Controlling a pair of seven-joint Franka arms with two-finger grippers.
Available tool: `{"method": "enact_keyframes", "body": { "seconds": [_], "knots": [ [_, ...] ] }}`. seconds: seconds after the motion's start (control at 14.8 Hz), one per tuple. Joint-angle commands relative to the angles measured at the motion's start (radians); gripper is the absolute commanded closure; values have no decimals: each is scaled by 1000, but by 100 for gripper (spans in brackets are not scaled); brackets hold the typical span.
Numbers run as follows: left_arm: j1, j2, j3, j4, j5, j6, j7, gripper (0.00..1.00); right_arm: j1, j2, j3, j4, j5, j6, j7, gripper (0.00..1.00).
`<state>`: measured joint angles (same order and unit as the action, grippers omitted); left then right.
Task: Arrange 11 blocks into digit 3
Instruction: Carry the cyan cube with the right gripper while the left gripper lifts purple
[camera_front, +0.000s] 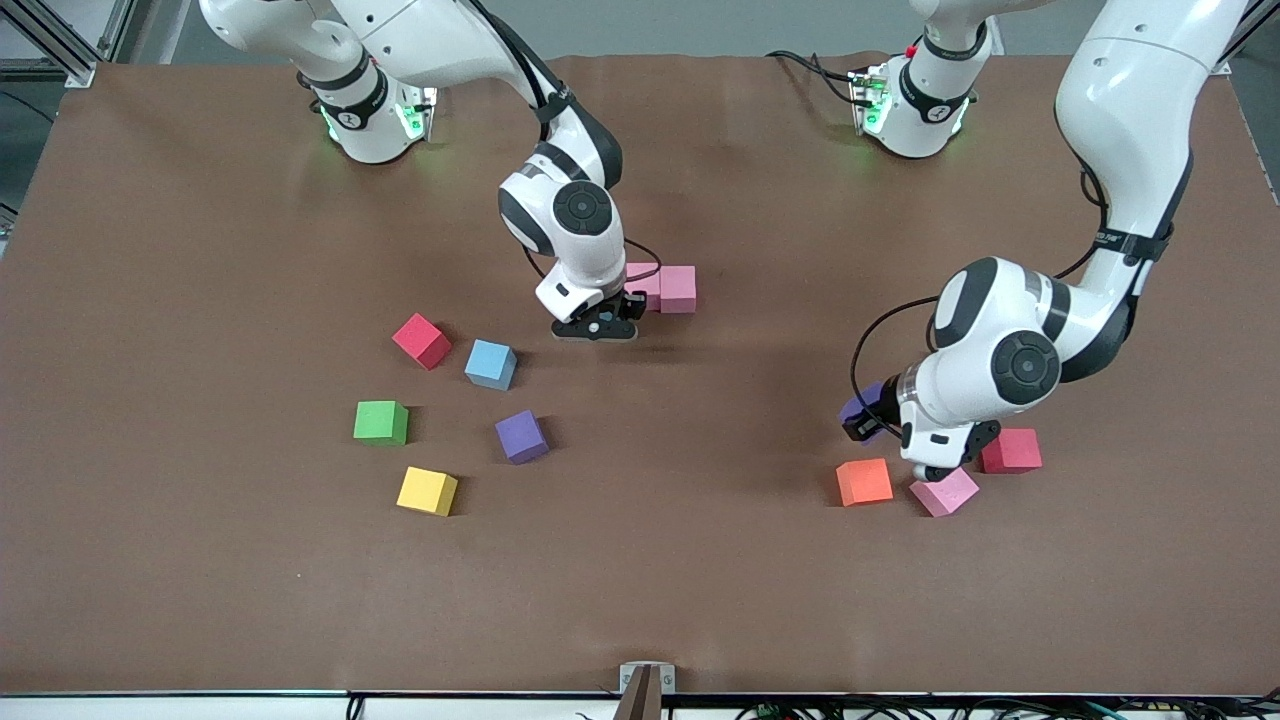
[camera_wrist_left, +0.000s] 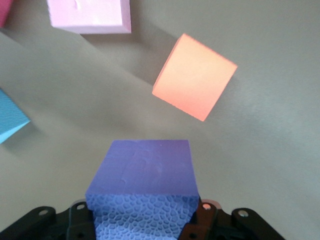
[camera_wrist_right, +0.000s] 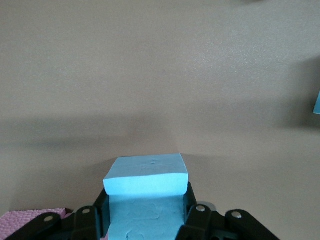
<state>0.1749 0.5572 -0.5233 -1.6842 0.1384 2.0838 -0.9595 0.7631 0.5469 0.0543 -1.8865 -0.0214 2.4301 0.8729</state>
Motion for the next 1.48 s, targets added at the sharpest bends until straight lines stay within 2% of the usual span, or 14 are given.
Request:
{"method": "enact_keyframes", "body": {
  "seconds": [0.0, 0.4, 0.67, 1.28, 1.35, 1.42],
  "knots": [
    [0, -14, -14, 92, -13, -114, 7, 100, 7, -9, -4, -19, -14, 20, 20, 99],
    [11, -83, -34, 132, 0, -194, 51, 100, 7, -7, -4, -19, -23, 20, 20, 98],
    [12, -86, -32, 210, -2, -283, 67, 100, 5, -4, -4, -19, -45, 20, 20, 98],
    [8, -89, -37, 241, -11, -327, 65, 100, 7, -2, -2, -16, -45, 20, 21, 96],
    [8, -89, -35, 241, -11, -329, 65, 100, 7, -4, -4, -14, -45, 20, 21, 91],
    [8, -88, -34, 239, -11, -329, 65, 100, 2, -2, -2, -10, -45, 17, 21, 73]
  ]
}}
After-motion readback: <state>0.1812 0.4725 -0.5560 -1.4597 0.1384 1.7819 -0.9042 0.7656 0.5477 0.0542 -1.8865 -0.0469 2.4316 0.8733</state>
